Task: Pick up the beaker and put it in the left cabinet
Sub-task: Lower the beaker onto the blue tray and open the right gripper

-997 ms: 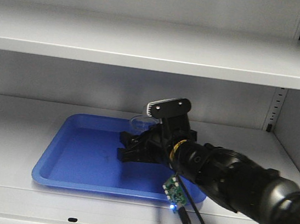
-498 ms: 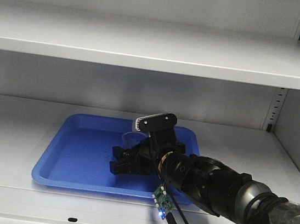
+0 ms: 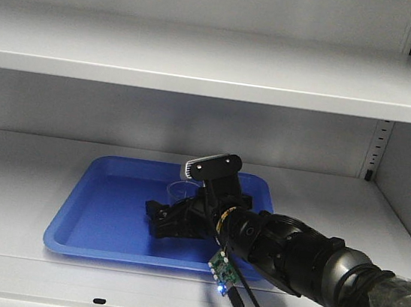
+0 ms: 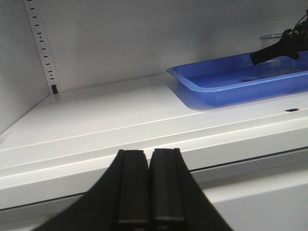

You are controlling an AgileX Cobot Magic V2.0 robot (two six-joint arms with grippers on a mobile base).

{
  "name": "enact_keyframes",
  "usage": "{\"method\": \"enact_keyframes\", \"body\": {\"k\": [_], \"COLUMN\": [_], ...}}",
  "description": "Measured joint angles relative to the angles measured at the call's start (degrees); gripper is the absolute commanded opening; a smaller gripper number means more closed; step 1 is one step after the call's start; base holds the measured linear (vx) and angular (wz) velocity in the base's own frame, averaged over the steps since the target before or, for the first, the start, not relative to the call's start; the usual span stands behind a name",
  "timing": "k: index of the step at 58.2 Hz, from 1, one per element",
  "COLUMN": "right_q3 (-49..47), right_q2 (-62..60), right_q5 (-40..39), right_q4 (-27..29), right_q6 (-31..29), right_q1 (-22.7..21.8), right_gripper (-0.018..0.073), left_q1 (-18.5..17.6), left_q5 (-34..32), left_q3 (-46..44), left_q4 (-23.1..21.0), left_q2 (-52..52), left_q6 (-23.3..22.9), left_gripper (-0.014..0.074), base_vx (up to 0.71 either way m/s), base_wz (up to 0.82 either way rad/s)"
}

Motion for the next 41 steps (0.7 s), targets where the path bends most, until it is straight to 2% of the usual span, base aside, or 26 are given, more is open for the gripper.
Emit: {"method": "enact_keyframes", "body": {"k": [17,31,41], "right_q3": [0.00,0.00,0.00], "right_q2": [-4.15,-6.82,-8.46], "right_q5": [-0.14,0.46,4.37], "right_q4": [0.00,0.00,0.00], "right_q6": [0.00,0.00,0.63], "right_q1": [0.00,0.00,0.00], "right_gripper": [0.0630,0.0501,0.0386], "left_q1": [0.00,0.00,0.00], "left_q5": [0.00,0.00,0.00], "left_q3": [0.00,0.00,0.00], "left_q4": [0.00,0.00,0.00], "left_q2": [0.00,0.00,0.00], "left_q6": [0.00,0.00,0.00], "left_gripper": [0.0001,0.0001,0.0001], "base_vx": [0.00,0.00,0.00], "base_wz": [0.00,0.00,0.00]}}
